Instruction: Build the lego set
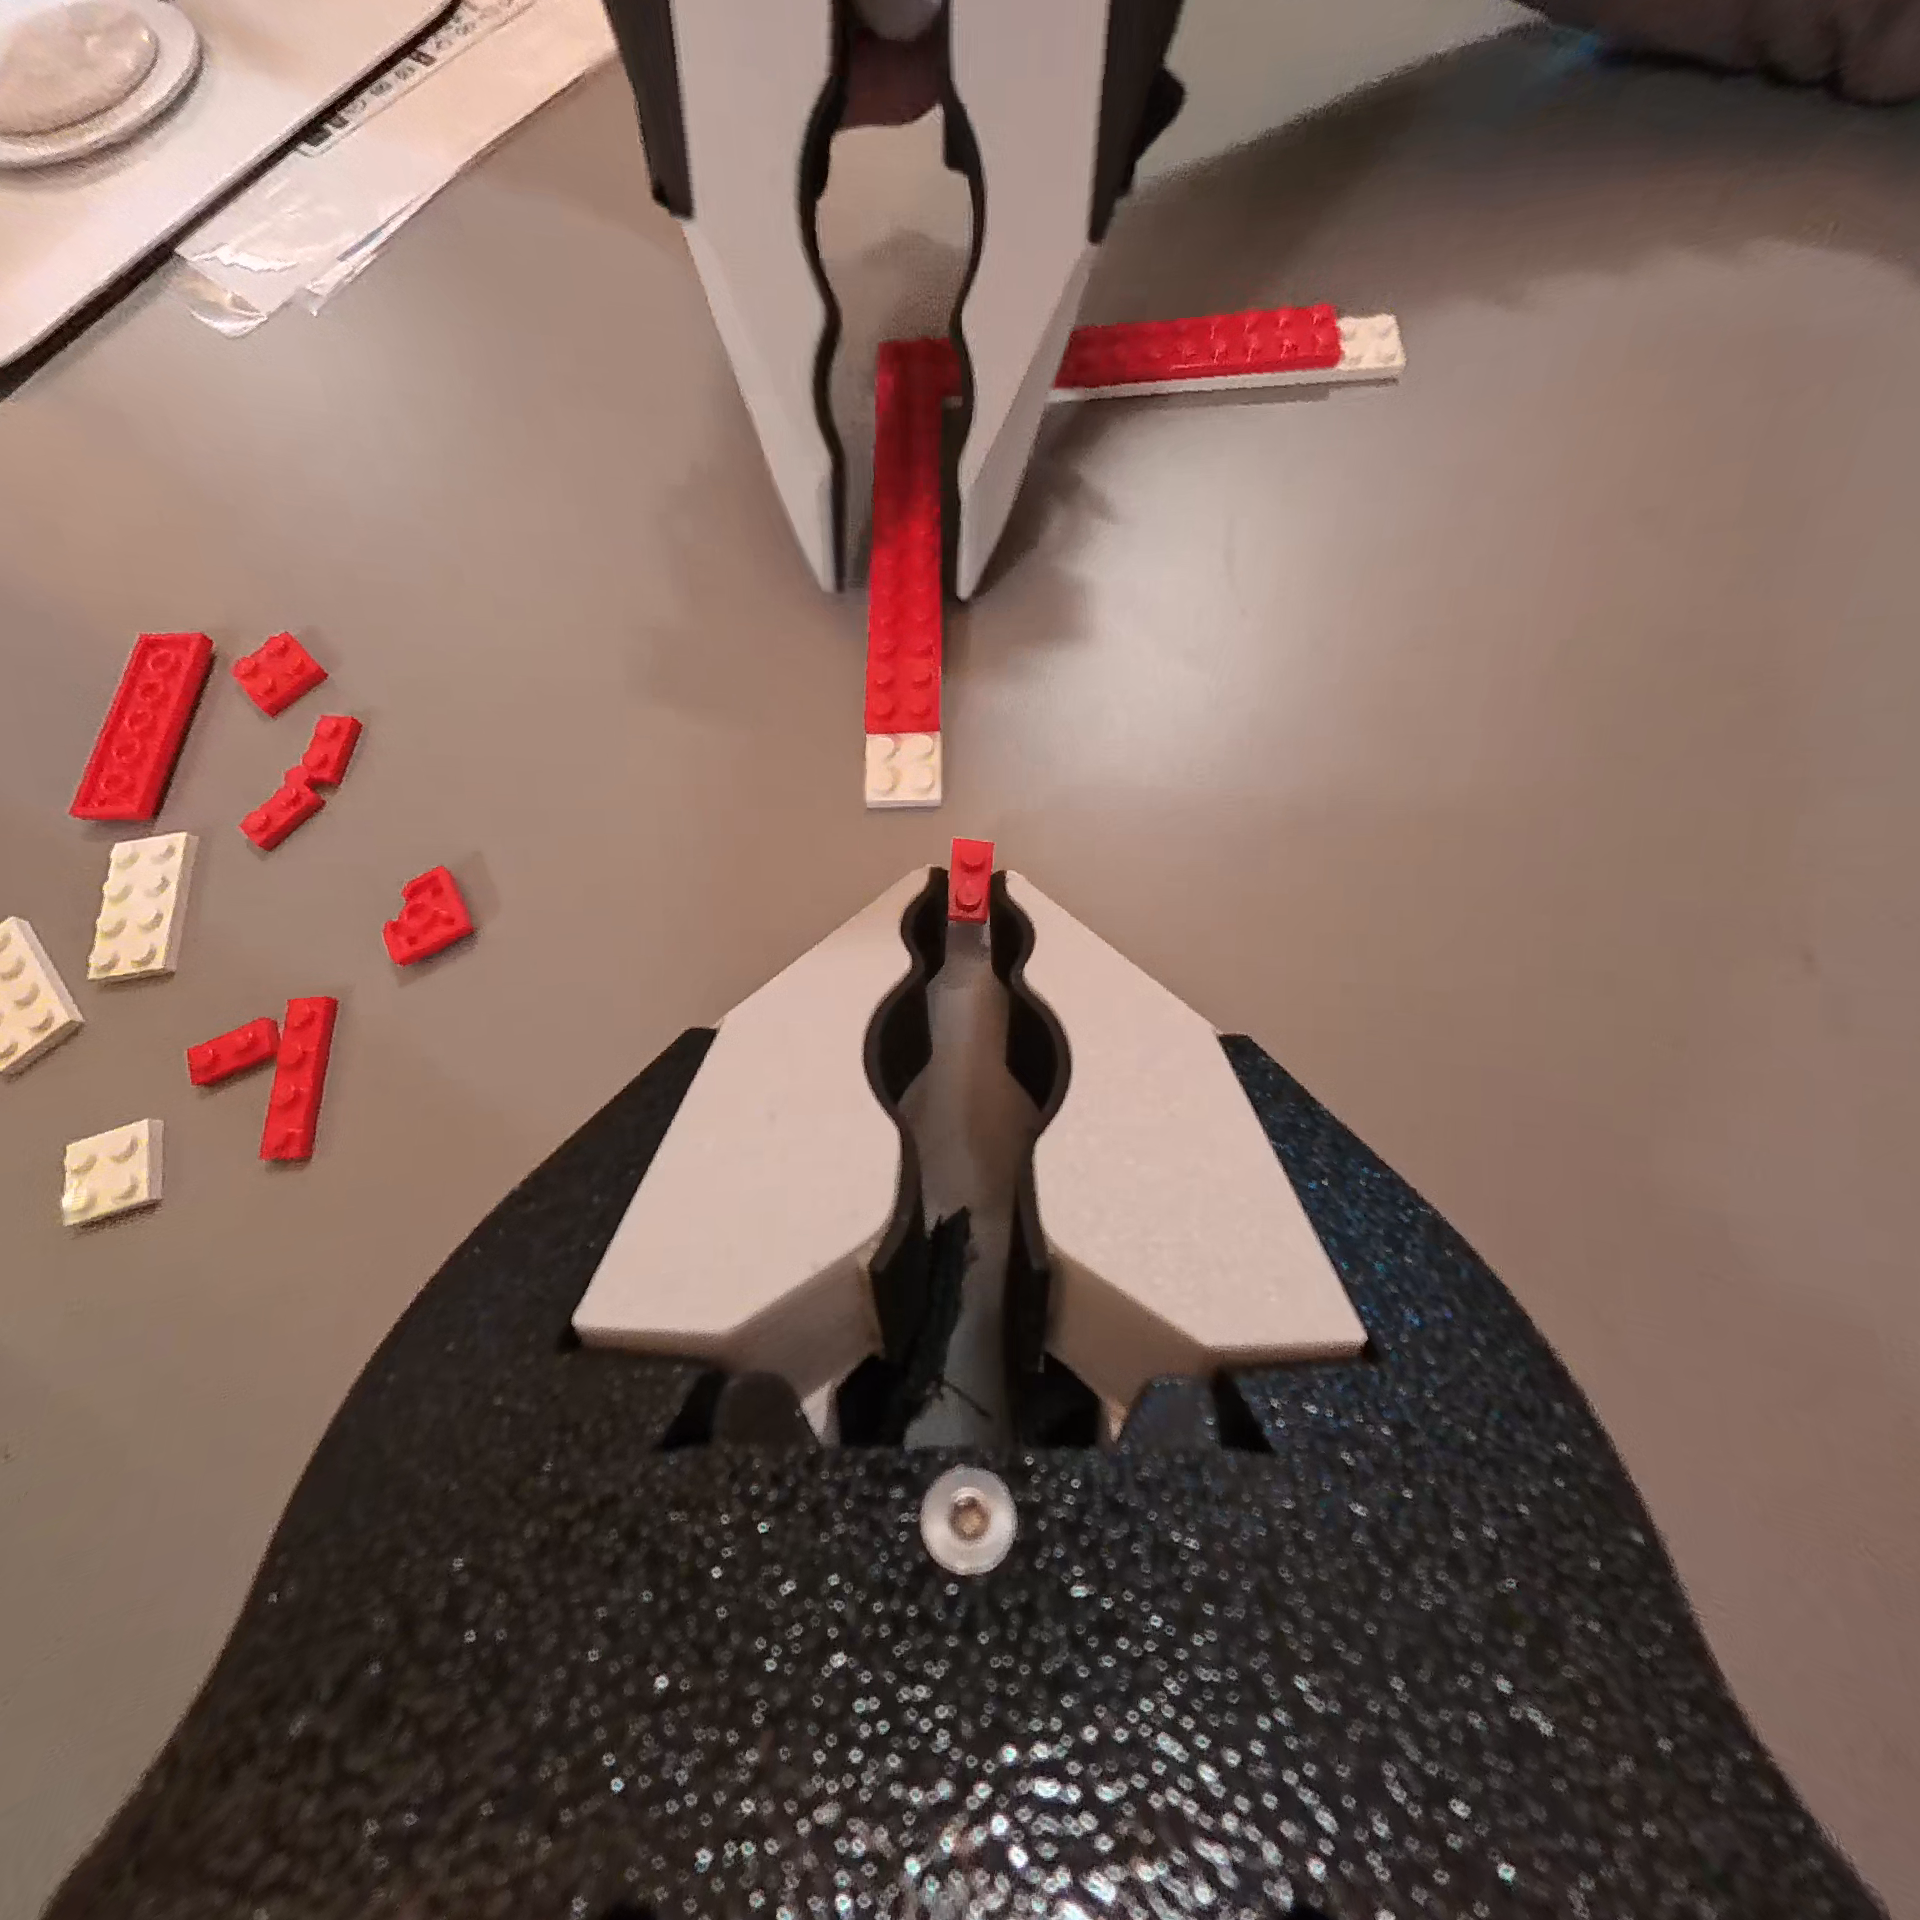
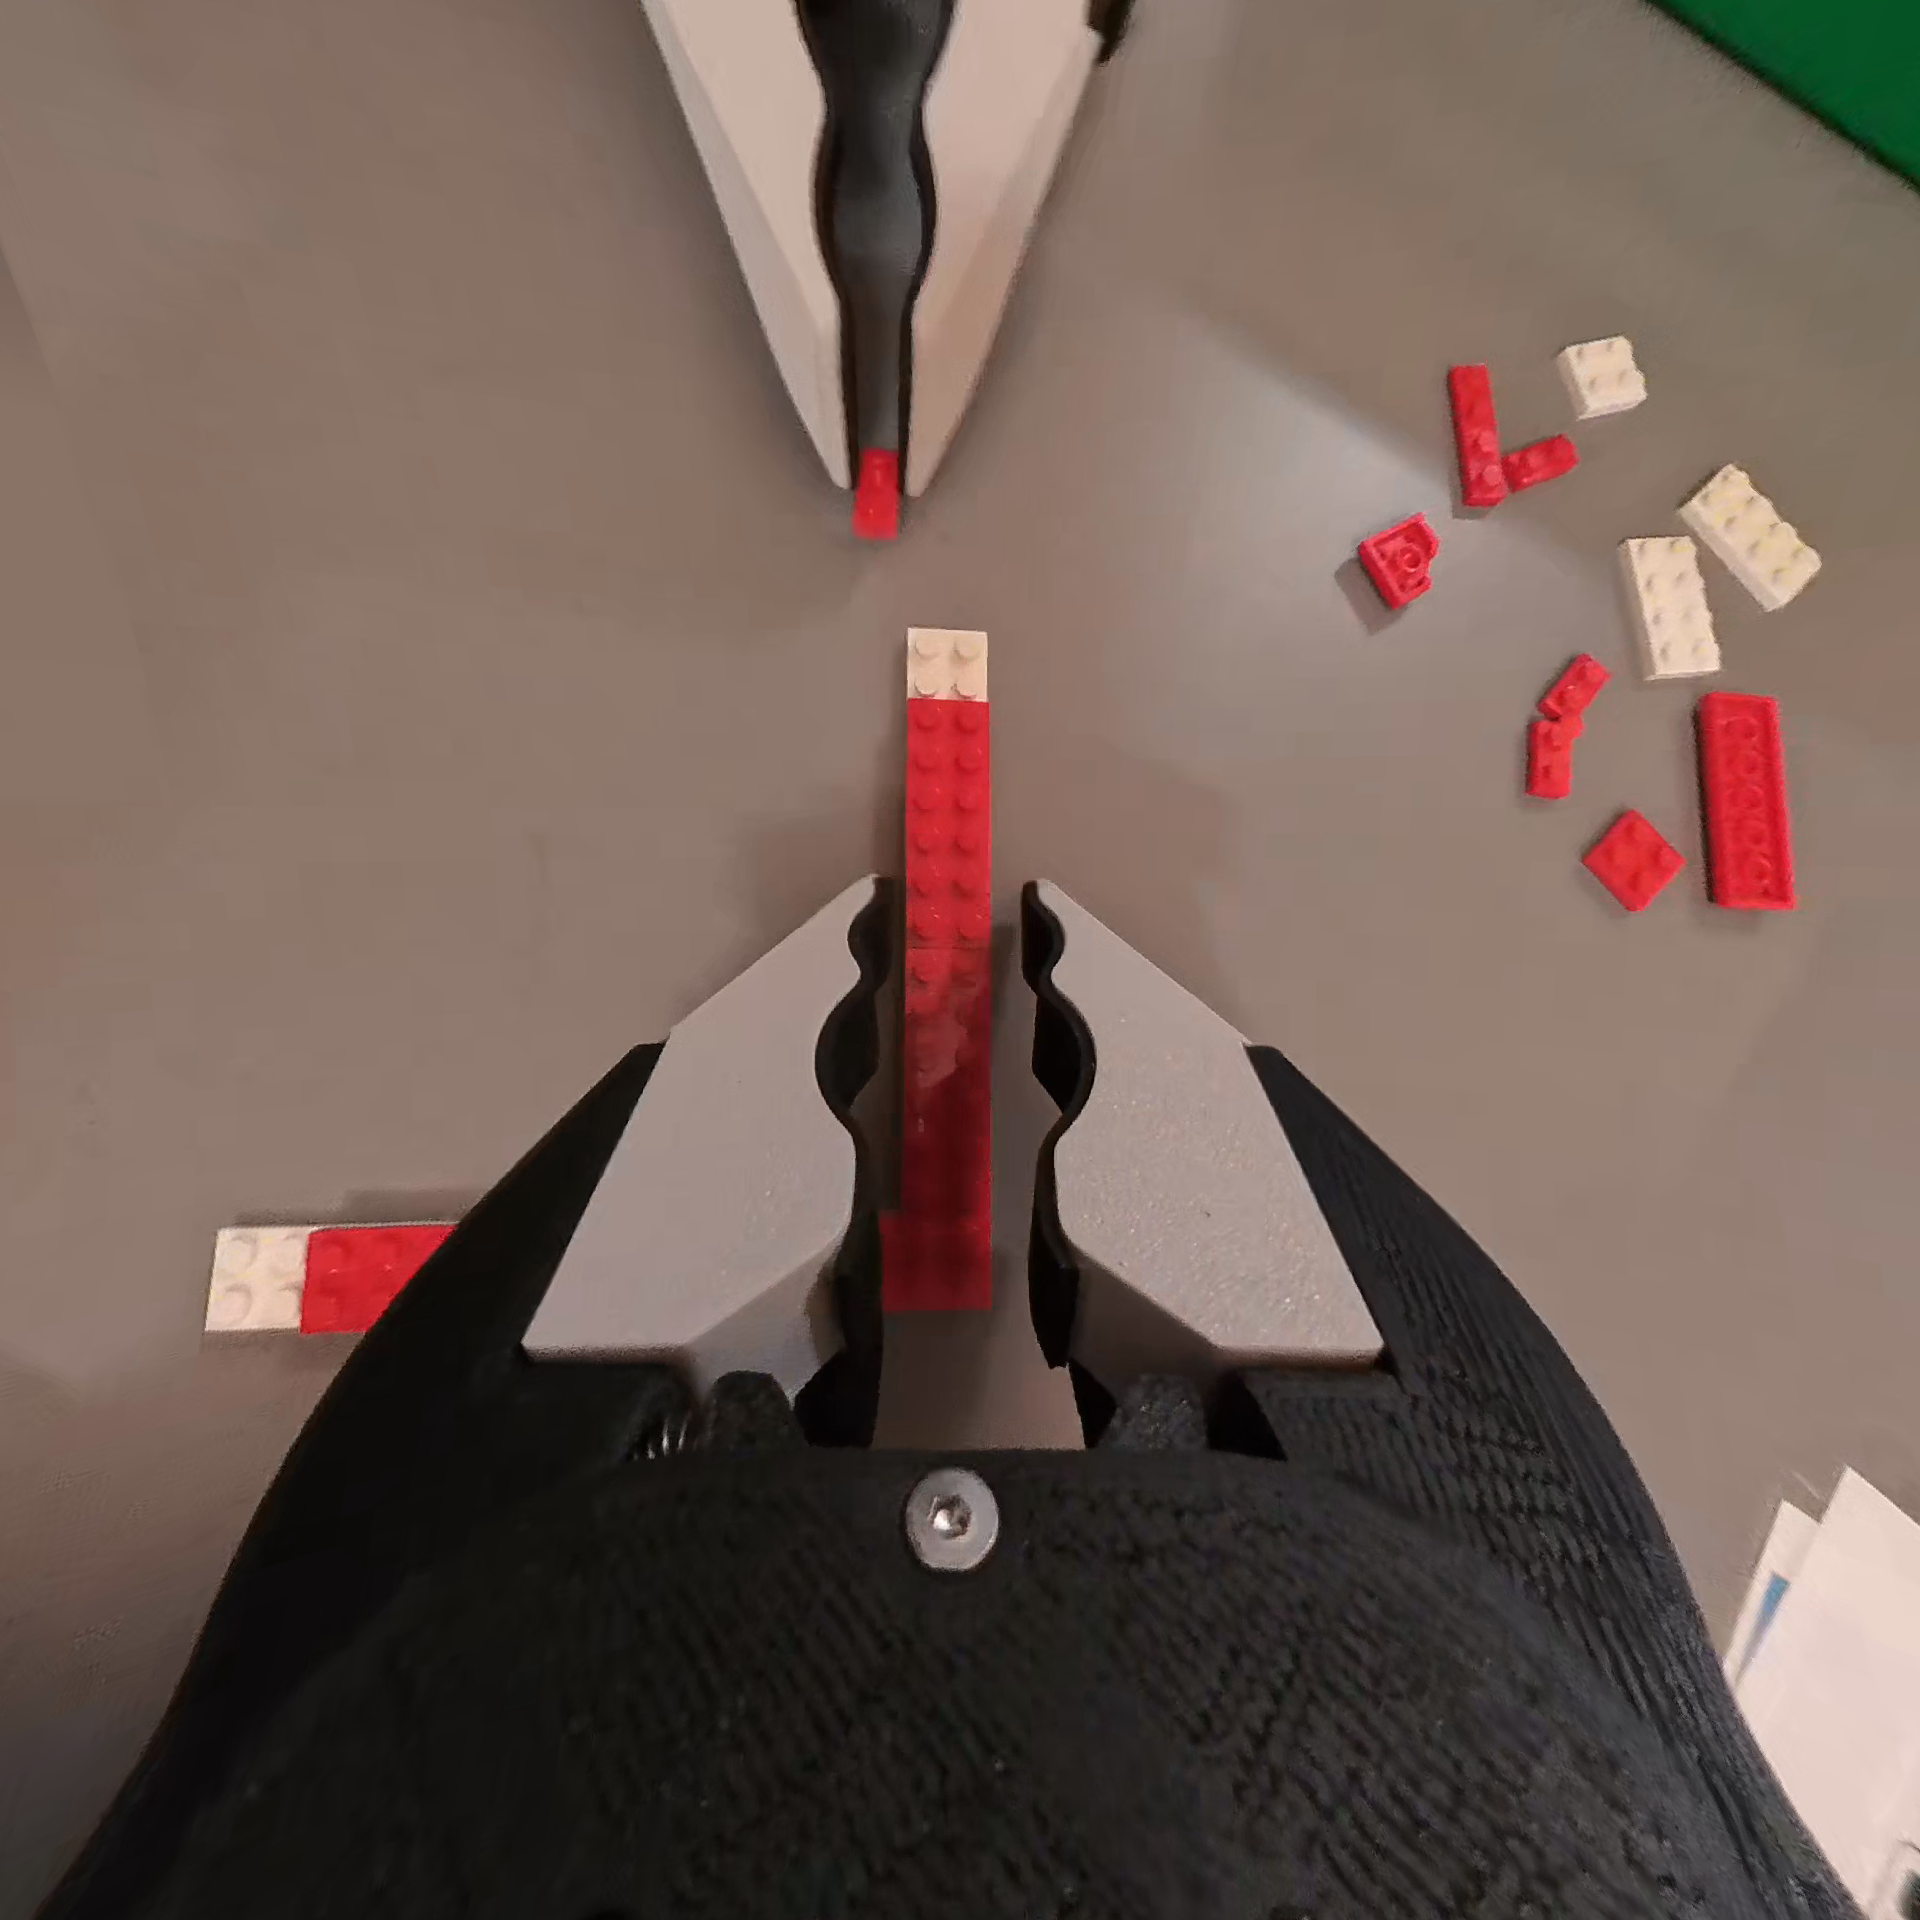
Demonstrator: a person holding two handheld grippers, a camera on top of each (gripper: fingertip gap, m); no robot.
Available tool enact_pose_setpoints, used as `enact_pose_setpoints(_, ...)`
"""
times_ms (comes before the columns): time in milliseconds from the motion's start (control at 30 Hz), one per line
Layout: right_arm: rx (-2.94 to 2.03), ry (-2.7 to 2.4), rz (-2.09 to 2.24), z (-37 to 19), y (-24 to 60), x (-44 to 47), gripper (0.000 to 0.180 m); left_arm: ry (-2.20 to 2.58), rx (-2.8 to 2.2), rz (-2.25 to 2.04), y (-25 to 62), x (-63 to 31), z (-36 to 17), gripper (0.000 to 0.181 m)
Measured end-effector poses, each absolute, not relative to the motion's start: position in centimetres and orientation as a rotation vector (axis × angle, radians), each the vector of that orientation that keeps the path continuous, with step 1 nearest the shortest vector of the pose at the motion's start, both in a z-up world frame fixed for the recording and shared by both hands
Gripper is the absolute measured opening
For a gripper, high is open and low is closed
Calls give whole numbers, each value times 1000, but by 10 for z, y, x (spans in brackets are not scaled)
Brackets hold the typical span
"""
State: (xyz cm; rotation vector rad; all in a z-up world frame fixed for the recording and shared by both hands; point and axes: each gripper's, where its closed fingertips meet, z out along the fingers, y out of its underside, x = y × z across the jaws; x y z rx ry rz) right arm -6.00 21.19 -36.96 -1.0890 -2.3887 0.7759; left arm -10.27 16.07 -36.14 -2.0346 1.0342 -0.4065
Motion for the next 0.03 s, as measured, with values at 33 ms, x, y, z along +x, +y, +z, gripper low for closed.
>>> enact_pose_setpoints(33, -1081, -2393, 791, -370, 210, -60, 21, 1025, -2042, -395, 163, -103, -360, 6)
